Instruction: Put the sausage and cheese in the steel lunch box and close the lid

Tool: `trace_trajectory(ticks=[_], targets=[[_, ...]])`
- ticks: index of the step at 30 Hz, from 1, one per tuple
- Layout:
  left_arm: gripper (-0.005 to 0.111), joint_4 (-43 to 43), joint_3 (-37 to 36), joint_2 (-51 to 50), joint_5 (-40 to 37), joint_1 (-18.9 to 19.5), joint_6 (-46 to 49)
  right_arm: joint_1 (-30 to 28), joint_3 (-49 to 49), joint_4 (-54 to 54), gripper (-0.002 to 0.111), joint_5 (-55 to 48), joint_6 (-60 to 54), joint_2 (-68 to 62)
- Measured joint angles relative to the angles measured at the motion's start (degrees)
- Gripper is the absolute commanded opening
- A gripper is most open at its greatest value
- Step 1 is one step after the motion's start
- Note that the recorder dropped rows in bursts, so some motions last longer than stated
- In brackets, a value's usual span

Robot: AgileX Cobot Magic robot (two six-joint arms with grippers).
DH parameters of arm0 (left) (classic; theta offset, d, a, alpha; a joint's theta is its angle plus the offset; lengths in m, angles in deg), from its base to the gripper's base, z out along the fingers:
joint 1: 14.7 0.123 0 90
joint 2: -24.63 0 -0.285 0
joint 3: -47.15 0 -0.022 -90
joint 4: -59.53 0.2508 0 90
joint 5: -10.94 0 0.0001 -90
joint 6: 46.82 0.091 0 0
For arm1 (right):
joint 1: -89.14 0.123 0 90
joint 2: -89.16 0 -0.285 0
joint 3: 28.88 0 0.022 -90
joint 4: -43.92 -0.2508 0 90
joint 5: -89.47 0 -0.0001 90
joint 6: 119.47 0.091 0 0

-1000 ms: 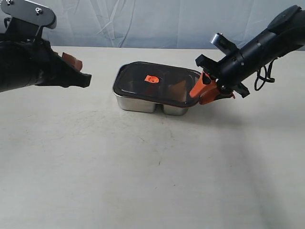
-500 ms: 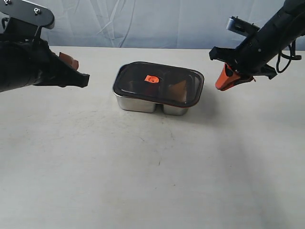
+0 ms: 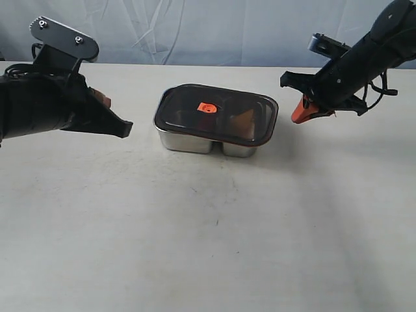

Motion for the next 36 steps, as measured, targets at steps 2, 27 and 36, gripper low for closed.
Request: trace_trajectory(ticks=[2,27,36], targets=[[0.019,0.22,0.0,-0.14,1.05,0.0,0.0,0.0,0.0,-1.19,-0.001,1.13,-0.82,-0.69],[0.019,2.09,0.0,-0.13,1.52,0.0,-0.18,4.51,6.19,4.72,-0.001,-3.94,1.18,-2.07],[0.019,6.98,6.76,-5.66,-1.74,0.0,-0.61,4.65,6.19,9.48,-0.001,-3.07,5.25,0.01]])
